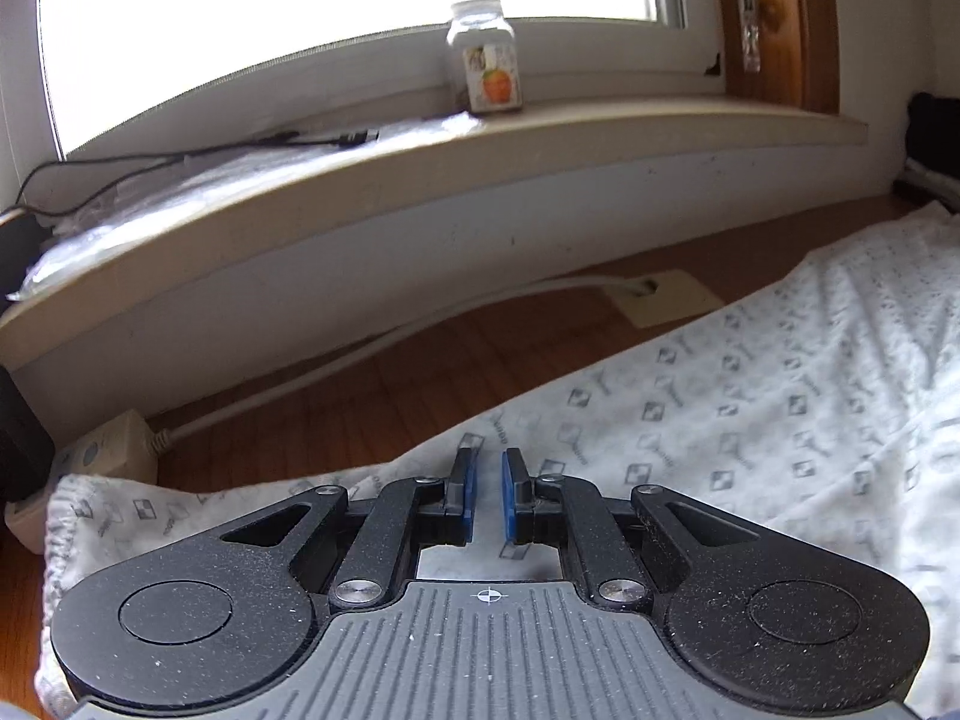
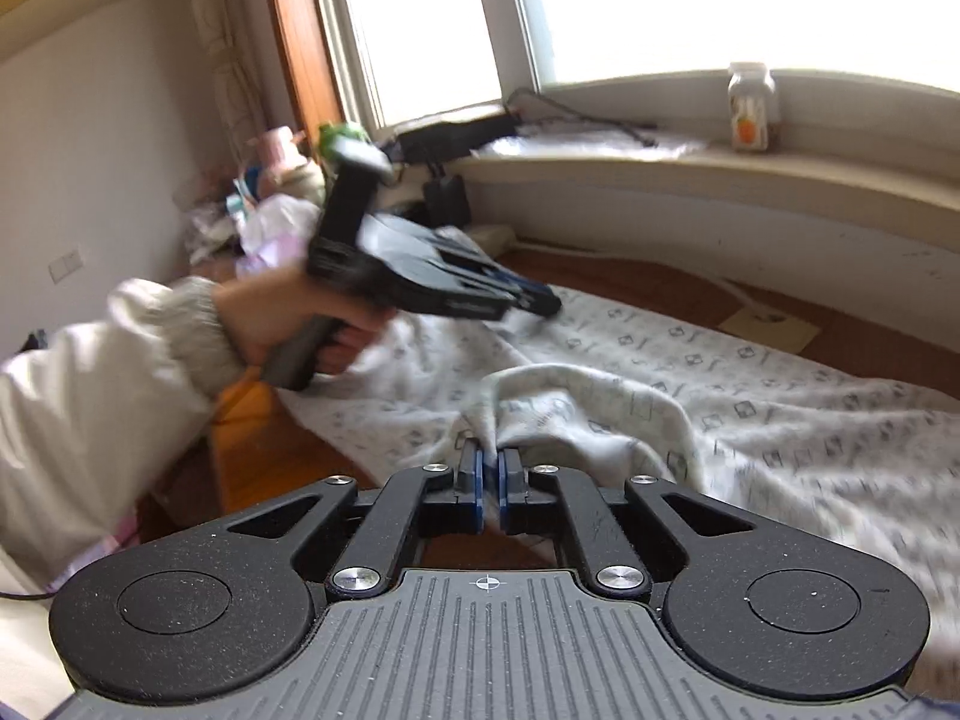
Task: Fold clothes
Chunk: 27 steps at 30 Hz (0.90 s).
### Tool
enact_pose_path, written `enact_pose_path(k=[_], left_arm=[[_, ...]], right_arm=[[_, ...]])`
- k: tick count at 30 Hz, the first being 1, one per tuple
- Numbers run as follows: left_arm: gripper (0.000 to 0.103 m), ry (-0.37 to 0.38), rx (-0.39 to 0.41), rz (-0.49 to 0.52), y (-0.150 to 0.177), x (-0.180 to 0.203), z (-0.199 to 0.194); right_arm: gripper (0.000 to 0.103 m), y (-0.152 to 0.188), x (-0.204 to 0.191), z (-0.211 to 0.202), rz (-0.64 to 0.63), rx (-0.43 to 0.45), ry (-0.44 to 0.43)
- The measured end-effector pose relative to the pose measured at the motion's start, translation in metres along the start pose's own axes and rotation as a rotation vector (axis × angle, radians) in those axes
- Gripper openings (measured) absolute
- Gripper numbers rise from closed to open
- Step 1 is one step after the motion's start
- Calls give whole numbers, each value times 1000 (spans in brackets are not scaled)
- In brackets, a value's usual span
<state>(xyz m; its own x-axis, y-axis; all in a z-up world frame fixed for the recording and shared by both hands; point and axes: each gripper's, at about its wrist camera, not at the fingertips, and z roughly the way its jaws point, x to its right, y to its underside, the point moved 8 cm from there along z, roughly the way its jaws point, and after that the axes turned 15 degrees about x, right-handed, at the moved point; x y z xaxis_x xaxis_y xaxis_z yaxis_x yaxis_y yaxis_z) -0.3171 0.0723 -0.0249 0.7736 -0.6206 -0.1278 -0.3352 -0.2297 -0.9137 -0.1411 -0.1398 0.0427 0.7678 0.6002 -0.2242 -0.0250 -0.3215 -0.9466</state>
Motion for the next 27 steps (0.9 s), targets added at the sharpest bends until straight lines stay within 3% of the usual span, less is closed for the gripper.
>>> enact_pose_path(k=[5, 12, 15, 16, 17, 21, 23, 24, 25, 27], left_arm=[[10, 5, 8, -70, 2, -12, 0], [10, 3, 4, -61, 2, -12, 3], [10, -2, 4, -50, 2, -11, 3], [10, -2, 5, -49, 2, -10, 4], [10, -1, 5, -51, 3, -11, 4], [10, 2, 5, -57, 3, -11, 4], [10, 2, 5, -57, 3, -11, 4], [10, 2, 5, -57, 3, -11, 4], [10, 2, 5, -57, 3, -11, 4], [12, 0, 5, -56, 4, -11, 4]], right_arm=[[5, 23, -34, -36, 23, 2, -6], [6, 67, -47, -40, 12, -72, 16], [14, 68, -41, -43, 17, -47, 60], [28, 66, -39, -42, 20, -35, 72], [33, 64, -38, -41, 24, -23, 84], [39, 61, -36, -26, 52, 5, 105], [37, 60, -34, -19, 58, 19, 123], [12, 60, -32, -18, 75, 30, 125], [5, 60, -32, -20, 97, 34, 114], [5, 54, -38, -33, 91, 64, 94]])
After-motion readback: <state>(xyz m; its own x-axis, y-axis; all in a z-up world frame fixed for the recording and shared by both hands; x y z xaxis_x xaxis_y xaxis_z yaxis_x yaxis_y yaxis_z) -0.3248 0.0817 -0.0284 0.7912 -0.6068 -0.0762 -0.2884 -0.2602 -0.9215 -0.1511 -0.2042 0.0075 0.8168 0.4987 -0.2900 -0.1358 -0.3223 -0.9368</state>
